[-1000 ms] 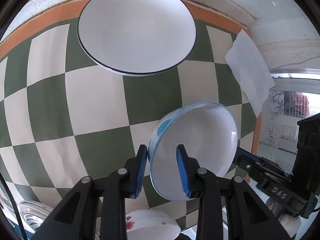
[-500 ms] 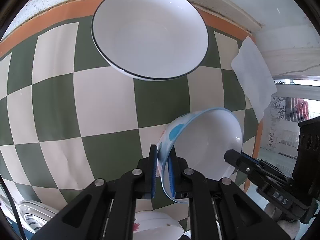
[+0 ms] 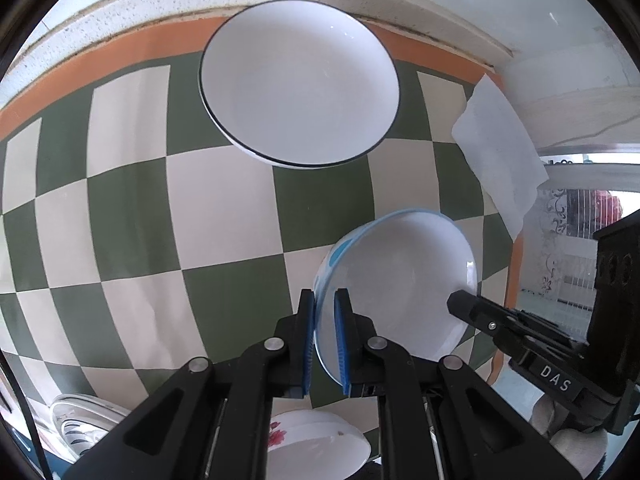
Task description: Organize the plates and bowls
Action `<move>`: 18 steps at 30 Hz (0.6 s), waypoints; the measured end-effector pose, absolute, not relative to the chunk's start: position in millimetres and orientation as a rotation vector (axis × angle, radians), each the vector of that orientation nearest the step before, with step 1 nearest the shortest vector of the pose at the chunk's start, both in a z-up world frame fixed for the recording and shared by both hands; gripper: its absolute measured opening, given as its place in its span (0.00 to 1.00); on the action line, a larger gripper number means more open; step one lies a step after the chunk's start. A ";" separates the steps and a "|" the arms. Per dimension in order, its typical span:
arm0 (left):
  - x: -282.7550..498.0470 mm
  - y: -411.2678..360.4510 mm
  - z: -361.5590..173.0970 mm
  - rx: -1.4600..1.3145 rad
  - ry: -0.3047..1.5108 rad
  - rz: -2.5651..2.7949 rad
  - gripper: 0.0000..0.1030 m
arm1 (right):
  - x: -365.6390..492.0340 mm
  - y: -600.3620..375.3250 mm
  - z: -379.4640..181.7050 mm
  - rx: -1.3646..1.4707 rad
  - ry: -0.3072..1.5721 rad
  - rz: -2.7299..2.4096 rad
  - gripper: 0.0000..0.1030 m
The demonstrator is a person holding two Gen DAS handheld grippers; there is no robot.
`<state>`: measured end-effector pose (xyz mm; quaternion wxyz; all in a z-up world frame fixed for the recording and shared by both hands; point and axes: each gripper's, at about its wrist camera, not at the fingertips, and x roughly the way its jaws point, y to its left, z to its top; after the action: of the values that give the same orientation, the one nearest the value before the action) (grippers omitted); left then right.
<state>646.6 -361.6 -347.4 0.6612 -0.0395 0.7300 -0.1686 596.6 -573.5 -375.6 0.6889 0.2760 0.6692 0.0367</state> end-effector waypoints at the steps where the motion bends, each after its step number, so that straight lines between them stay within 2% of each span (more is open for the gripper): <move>1: 645.2 -361.3 -345.9 -0.083 1.648 -0.378 0.08 | 596.6 -571.6 -372.9 0.611 1.494 0.086 0.08; 18: 598.2 -354.3 -294.7 -0.065 1.582 -0.424 0.08 | 570.3 -561.1 -336.0 0.557 1.456 0.113 0.06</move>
<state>598.2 -354.3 -294.7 0.6825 -0.0291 0.7054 -0.1893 570.3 -561.1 -336.0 0.7097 0.2512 0.6562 0.0508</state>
